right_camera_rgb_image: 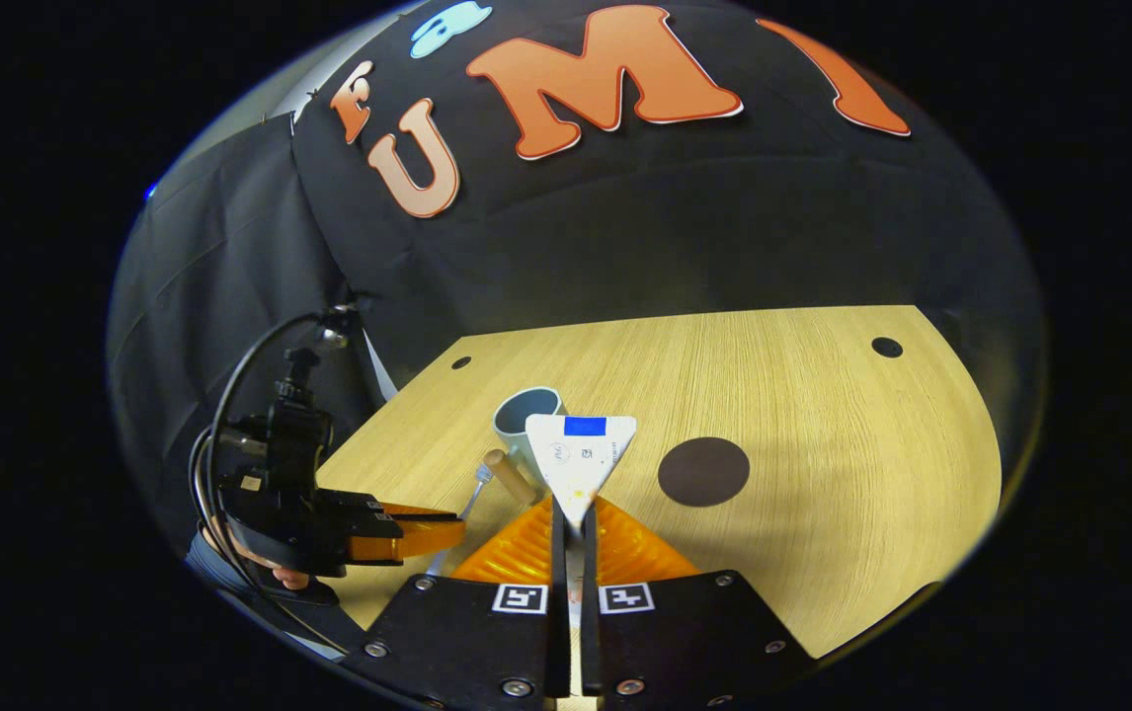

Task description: Put the toothbrush and toothpaste on the desktop into the cup, then pick up the cup and place it on the coaster on the desktop.

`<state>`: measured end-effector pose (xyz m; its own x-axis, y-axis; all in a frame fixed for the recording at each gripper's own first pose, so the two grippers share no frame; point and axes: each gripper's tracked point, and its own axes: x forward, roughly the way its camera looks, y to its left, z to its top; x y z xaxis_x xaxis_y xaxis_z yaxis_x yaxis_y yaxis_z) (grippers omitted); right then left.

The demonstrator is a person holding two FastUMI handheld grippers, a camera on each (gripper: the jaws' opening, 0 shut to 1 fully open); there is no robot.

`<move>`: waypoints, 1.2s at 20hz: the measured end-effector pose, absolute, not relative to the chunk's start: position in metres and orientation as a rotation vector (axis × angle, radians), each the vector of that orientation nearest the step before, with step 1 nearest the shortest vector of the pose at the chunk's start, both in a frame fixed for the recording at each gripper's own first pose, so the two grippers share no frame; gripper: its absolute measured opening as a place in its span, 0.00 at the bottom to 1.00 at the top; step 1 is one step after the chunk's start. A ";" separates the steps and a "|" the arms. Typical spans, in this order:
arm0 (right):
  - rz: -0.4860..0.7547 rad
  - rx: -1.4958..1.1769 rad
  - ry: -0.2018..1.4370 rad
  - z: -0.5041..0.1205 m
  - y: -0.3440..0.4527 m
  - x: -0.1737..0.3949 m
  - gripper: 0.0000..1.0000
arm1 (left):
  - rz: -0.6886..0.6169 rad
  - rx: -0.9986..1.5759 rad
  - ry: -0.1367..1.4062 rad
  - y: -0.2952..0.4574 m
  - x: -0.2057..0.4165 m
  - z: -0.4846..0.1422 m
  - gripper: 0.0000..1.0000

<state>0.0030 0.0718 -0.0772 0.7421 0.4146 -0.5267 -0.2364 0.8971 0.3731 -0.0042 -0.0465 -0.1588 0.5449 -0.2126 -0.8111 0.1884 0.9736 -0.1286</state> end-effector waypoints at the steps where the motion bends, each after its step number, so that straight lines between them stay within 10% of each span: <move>1: 0.365 0.283 0.633 -0.078 0.073 0.004 0.05 | -0.246 -0.041 0.918 -0.048 0.001 -0.150 0.04; 24: 0.363 0.278 0.410 -0.031 0.098 0.066 0.05 | -0.195 -0.019 0.127 -0.037 0.123 -0.014 0.05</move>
<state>0.0657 0.0983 -0.0307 0.8548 0.3958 -0.3357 -0.2854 0.8987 0.3330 0.1229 -0.0369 -0.0137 0.9730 -0.1945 -0.1241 0.1921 0.9809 -0.0310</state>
